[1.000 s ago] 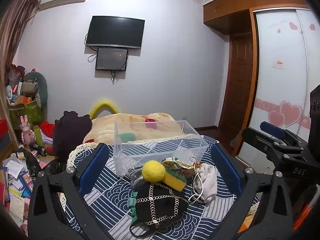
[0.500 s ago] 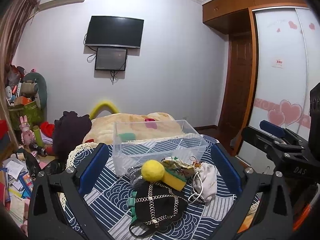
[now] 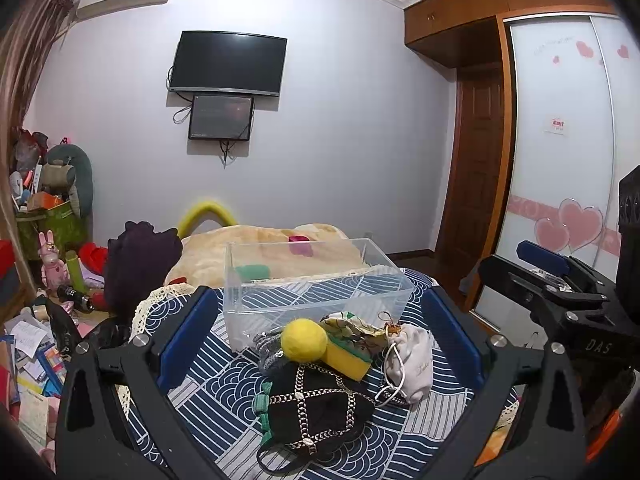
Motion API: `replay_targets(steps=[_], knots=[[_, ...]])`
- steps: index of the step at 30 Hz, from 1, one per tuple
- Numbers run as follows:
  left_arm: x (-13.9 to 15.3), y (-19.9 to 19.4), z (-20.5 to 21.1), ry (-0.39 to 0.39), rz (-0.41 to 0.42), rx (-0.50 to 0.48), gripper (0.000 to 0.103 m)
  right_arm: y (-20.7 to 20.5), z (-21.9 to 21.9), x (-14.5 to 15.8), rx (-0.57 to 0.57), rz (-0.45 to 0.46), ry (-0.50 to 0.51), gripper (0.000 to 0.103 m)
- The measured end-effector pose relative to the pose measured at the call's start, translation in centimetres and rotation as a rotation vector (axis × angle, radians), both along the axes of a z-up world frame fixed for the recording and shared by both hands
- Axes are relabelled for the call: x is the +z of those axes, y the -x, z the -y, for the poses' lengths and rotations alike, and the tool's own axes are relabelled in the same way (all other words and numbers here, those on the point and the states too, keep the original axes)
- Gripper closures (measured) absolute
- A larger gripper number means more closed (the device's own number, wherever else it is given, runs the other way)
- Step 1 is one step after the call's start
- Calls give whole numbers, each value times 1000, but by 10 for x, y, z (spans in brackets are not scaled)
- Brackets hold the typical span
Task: Organize soft objects
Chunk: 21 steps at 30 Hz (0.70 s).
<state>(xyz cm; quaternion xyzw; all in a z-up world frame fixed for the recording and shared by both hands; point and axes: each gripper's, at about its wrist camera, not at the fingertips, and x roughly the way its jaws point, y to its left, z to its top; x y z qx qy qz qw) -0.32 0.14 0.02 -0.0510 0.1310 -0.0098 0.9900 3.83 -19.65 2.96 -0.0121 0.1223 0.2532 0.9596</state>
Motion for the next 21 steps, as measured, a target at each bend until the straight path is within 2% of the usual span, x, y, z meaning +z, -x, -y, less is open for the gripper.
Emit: replay_targets(steps=[14, 19, 21], knots=[[-2, -6, -2, 3, -12, 4, 0, -5, 2, -5, -1, -7, -11, 0], [-5, -8, -2, 13, -1, -29, 0, -10, 5, -9, -1, -8, -18, 0], [-7, -10, 0, 0, -1, -26, 2, -13, 6, -12, 11, -23, -24, 4]])
